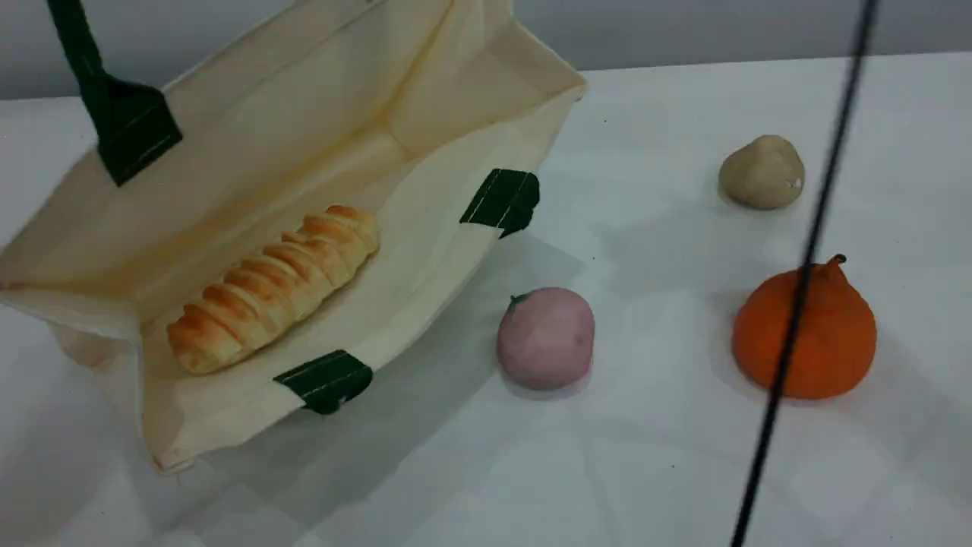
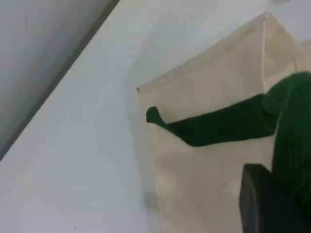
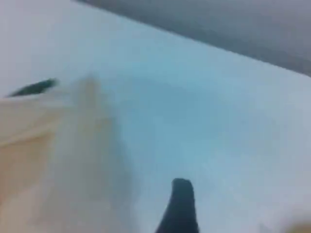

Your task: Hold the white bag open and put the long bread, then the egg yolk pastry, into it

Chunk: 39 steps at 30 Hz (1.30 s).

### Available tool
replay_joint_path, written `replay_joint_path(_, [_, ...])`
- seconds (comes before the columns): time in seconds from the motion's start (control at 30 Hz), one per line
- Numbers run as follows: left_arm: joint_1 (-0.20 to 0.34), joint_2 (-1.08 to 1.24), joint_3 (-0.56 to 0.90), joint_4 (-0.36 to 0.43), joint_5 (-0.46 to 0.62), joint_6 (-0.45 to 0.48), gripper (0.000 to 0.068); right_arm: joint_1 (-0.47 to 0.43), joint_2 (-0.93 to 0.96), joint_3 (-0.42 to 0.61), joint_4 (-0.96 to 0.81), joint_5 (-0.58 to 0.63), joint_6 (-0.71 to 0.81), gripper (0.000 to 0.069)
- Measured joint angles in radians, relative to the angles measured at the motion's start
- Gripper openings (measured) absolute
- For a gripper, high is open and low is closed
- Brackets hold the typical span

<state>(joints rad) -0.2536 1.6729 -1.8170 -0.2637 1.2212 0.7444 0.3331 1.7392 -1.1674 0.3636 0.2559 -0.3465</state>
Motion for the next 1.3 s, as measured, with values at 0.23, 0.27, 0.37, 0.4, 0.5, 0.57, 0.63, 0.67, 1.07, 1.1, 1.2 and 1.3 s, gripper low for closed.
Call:
replay_joint_path(0.23, [0.0,0.0,0.0,-0.001,0.0,0.0,0.007,-0.16,0.048,-0.017,0.0,0.06,0.027,0.0578])
replay_joint_path(0.27, [0.0,0.0,0.0,-0.001,0.0,0.0,0.007,-0.17,0.059,-0.024,0.0,0.071,0.028,0.0578])
replay_joint_path(0.37, [0.0,0.0,0.0,-0.001,0.0,0.0,0.007,-0.176,0.099,-0.044,-0.004,0.104,0.032,0.0578])
replay_joint_path(0.4, [0.0,0.0,0.0,-0.001,0.0,0.0,0.007,-0.176,0.116,-0.05,-0.005,0.108,0.032,0.0578])
replay_joint_path(0.5, [0.0,0.0,0.0,-0.001,0.0,0.0,0.007,-0.174,0.165,-0.072,-0.013,0.114,0.032,0.0576])
replay_joint_path(0.57, [0.0,0.0,0.0,-0.001,0.0,-0.001,0.007,-0.174,0.202,-0.091,-0.038,0.134,0.035,0.0569])
replay_joint_path(0.63, [0.0,0.0,0.0,-0.001,0.0,-0.001,0.007,-0.174,0.243,-0.113,-0.074,0.159,0.065,0.056])
replay_joint_path(0.67, [0.0,0.0,0.0,-0.001,0.0,-0.001,0.007,-0.174,0.259,-0.122,-0.093,0.173,0.084,0.0557])
replay_joint_path(1.07, [0.0,0.0,0.0,-0.001,0.0,-0.001,0.007,-0.174,0.379,-0.147,-0.21,0.169,0.187,0.0555])
replay_joint_path(1.1, [0.0,0.0,0.0,-0.001,0.0,-0.001,0.007,-0.174,0.388,-0.147,-0.21,0.165,0.186,0.0555])
replay_joint_path(1.2, [0.0,0.0,0.0,-0.001,0.0,-0.001,0.007,-0.174,0.415,-0.152,-0.209,0.158,0.186,0.0555])
replay_joint_path(1.3, [0.0,0.0,0.0,-0.001,0.0,-0.001,0.007,-0.172,0.437,-0.17,-0.2,0.161,0.188,0.0554])
